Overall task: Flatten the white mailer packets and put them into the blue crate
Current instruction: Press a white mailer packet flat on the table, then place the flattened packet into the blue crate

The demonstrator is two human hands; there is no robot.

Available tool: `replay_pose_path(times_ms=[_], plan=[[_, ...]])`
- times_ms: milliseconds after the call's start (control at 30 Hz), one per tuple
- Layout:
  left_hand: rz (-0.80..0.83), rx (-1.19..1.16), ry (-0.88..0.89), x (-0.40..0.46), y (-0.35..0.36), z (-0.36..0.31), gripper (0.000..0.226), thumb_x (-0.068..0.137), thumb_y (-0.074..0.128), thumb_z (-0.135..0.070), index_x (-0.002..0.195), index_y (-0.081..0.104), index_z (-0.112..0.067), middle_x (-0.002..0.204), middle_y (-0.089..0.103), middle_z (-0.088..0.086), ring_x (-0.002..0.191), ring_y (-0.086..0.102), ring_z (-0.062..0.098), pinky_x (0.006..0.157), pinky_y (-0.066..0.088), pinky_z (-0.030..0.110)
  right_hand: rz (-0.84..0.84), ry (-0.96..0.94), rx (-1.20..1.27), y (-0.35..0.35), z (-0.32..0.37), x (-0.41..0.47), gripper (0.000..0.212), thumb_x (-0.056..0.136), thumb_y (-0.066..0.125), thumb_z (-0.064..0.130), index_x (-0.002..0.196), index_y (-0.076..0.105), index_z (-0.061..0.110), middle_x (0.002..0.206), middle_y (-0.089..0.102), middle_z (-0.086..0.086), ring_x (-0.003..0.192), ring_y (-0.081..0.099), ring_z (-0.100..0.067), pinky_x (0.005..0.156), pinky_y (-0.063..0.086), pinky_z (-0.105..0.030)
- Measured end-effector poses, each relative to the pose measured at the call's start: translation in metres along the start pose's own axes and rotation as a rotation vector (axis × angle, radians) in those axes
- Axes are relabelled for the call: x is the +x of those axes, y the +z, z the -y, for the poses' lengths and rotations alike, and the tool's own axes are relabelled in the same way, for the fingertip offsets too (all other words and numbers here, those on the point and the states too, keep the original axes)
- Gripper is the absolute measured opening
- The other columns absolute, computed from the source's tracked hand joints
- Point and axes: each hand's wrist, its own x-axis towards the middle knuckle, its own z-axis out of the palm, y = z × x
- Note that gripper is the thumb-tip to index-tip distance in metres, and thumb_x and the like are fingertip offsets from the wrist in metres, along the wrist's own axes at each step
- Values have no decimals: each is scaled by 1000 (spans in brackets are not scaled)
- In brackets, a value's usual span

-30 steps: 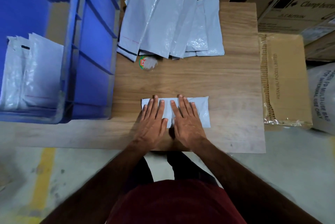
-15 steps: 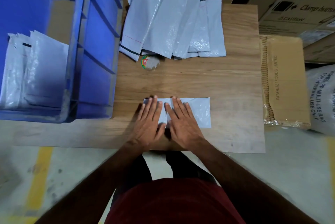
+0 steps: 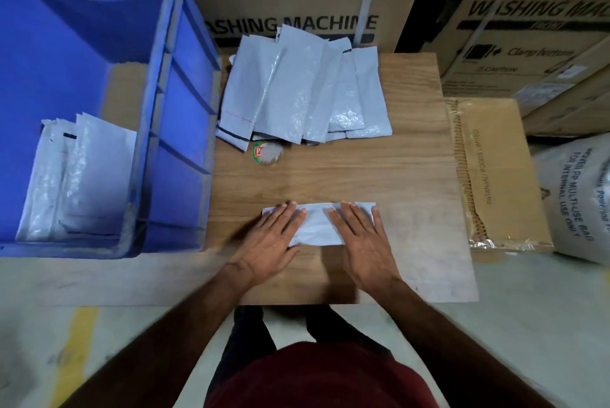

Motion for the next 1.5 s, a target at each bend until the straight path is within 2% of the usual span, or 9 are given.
replay_pose_path(times_ms=[133, 433, 600, 900, 1100, 1200, 1267, 1400, 1500], plan=[[-91, 75, 48, 21, -48, -9, 63, 88, 45, -18, 150, 46, -10, 151, 51, 13, 136, 53, 26, 114, 40, 41, -88, -21, -24, -41, -6, 6, 73, 84, 31, 14, 157, 37, 18, 160, 39, -10, 147, 36, -30, 123, 13, -56], [-293, 219, -21, 50, -170, 3, 94, 52, 78, 5, 142, 59, -14, 141, 60, 14, 126, 62, 30, 104, 49, 45, -283, 10, -53, -144, 6, 42, 68, 89, 32, 15, 157, 37, 21, 161, 38, -6, 150, 33, -25, 125, 13, -55], [-328, 249, -50, 39, -218, 34, 95, 55, 93, -8, 142, 56, -15, 142, 60, 15, 126, 61, 34, 103, 48, 49, -367, -12, -61, -177, 40, 65, 65, 92, 28, 14, 157, 37, 18, 160, 40, -7, 150, 33, -25, 126, 10, -51], [-393, 341, 72, -28, -262, 167, 82, 71, 44, 2, 151, 44, -19, 151, 51, 12, 134, 53, 35, 113, 38, 49, -394, -86, -38, -209, 165, 118, 73, 81, 29, 19, 152, 45, 14, 154, 48, -12, 142, 45, -31, 120, 17, -49], [-386, 419, 64, -94, -286, 272, 92, 61, 68, 11, 147, 52, -18, 153, 49, 12, 136, 51, 36, 115, 27, 44, -394, -148, 22, -202, 279, 157, 79, 77, 26, 14, 155, 40, 17, 157, 43, -13, 144, 43, -30, 121, 31, -47], [-378, 474, 96, -114, -289, 324, 74, 77, 39, -1, 147, 52, -19, 152, 50, 12, 137, 50, 36, 120, 19, 39, -395, -128, 103, -190, 332, 178, 79, 76, 24, 16, 151, 47, 16, 152, 50, -15, 137, 52, -31, 115, 40, -46], [-316, 519, 128, -114, -291, 350, 69, 81, 29, -3, 142, 58, -16, 145, 56, 15, 131, 56, 39, 117, 32, 45, -369, -86, 167, -180, 363, 192, 77, 75, 36, 14, 151, 47, 14, 152, 49, -16, 136, 53, -32, 114, 39, -44], [-205, 598, 256, -93, -282, 392, 51, 93, 56, -4, 143, 57, -16, 146, 55, 16, 131, 54, 42, 107, 45, 55, -309, -33, 190, -145, 399, 210, 81, 75, 27, 14, 155, 38, 6, 156, 42, -22, 143, 44, -35, 118, 35, -46], [-104, 602, 398, -70, -268, 395, 55, 78, 83, -4, 130, 68, -12, 133, 65, 17, 120, 63, 43, 97, 54, 54, -203, 77, 258, -126, 413, 208, 83, 77, 33, 10, 159, 25, 4, 162, 28, -25, 149, 34, -35, 122, 29, -43]])
